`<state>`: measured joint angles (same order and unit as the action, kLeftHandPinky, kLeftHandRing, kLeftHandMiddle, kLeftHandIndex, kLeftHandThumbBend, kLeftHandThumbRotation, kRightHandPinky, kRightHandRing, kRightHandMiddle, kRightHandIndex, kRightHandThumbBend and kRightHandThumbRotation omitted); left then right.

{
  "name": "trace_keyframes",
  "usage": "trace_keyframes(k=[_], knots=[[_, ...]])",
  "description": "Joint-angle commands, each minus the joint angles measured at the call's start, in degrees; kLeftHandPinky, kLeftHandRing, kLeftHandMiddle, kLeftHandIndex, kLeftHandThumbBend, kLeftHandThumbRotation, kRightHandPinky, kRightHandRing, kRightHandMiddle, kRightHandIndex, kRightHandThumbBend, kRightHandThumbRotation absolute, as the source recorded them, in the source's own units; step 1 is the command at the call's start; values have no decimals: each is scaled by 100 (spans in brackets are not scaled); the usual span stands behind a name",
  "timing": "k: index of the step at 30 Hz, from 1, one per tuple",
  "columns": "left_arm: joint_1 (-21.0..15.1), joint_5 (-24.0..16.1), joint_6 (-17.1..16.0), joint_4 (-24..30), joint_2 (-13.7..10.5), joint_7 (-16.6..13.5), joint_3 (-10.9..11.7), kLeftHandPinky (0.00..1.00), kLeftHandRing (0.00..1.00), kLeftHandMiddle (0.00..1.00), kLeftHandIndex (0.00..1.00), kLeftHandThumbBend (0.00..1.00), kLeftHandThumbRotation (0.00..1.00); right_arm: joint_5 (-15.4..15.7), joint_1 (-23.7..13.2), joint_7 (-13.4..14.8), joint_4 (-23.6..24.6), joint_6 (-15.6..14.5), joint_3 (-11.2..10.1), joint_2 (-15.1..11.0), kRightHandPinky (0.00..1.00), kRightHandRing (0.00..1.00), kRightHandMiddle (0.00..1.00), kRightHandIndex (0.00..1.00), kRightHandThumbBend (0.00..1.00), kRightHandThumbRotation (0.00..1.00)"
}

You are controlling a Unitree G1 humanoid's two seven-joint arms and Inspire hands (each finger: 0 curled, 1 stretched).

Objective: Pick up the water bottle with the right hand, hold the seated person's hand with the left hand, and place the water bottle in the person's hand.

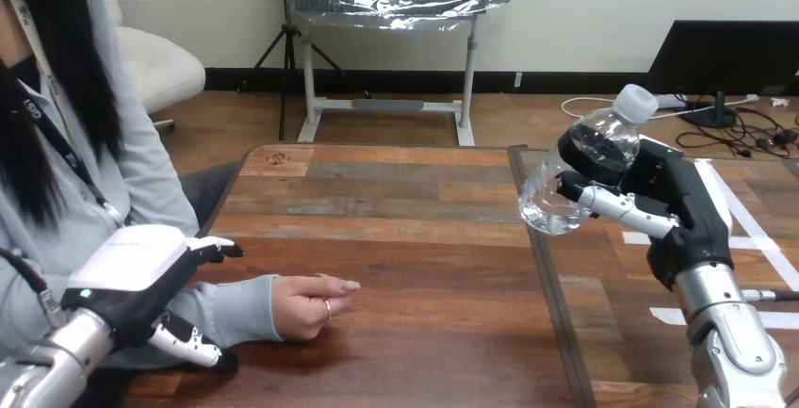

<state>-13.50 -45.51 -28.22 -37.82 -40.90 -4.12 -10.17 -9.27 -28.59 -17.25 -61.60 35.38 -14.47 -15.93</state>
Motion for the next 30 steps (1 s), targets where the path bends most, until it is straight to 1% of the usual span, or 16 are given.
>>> trace_keyframes(k=[1, 3, 8, 9, 11, 15, 19, 29, 30], knots=[[-544, -34, 83, -126, -147, 70, -187, 76, 78, 79, 80, 100, 35, -171, -140, -25, 461, 149, -116, -17, 27, 33, 42, 46, 69, 0], [-579, 9, 94, -171, -142, 135, -221, 75, 77, 78, 80, 100, 36, -191, -112, -28, 516, 129, -123, -13, 27, 33, 42, 46, 69, 0], [-627, 85, 98, -232, -137, 257, -278, 68, 73, 76, 77, 100, 35, -251, -39, -48, 663, 64, -140, -4, 27, 33, 43, 46, 69, 0], [-630, 91, 125, -217, -130, 296, -289, 66, 71, 74, 76, 100, 35, -250, -21, -45, 692, 73, -134, -8, 27, 33, 43, 46, 69, 0], [-631, 105, 161, -193, -127, 340, -307, 64, 69, 73, 75, 100, 34, -250, 3, -38, 732, 82, -119, -16, 26, 33, 43, 46, 68, 0], [-643, 120, 167, -207, -112, 345, -355, 61, 66, 70, 73, 100, 33, -238, 48, -17, 789, 132, -103, -27, 26, 33, 43, 46, 69, 0], [-621, 178, 150, -196, -100, 370, -360, 56, 61, 65, 68, 100, 31, -295, 102, -79, 893, 106, -112, -19, 26, 33, 43, 46, 69, 0], [-598, 298, 15, -213, -96, 373, -396, 45, 51, 56, 57, 100, 24, -371, 216, -127, 1110, 22, -102, -3, 26, 33, 43, 46, 68, 0], [-586, 340, 23, -193, -91, 410, -387, 45, 50, 55, 57, 100, 24, -376, 229, -135, 1135, 20, -97, 0, 26, 33, 43, 46, 68, 0]])
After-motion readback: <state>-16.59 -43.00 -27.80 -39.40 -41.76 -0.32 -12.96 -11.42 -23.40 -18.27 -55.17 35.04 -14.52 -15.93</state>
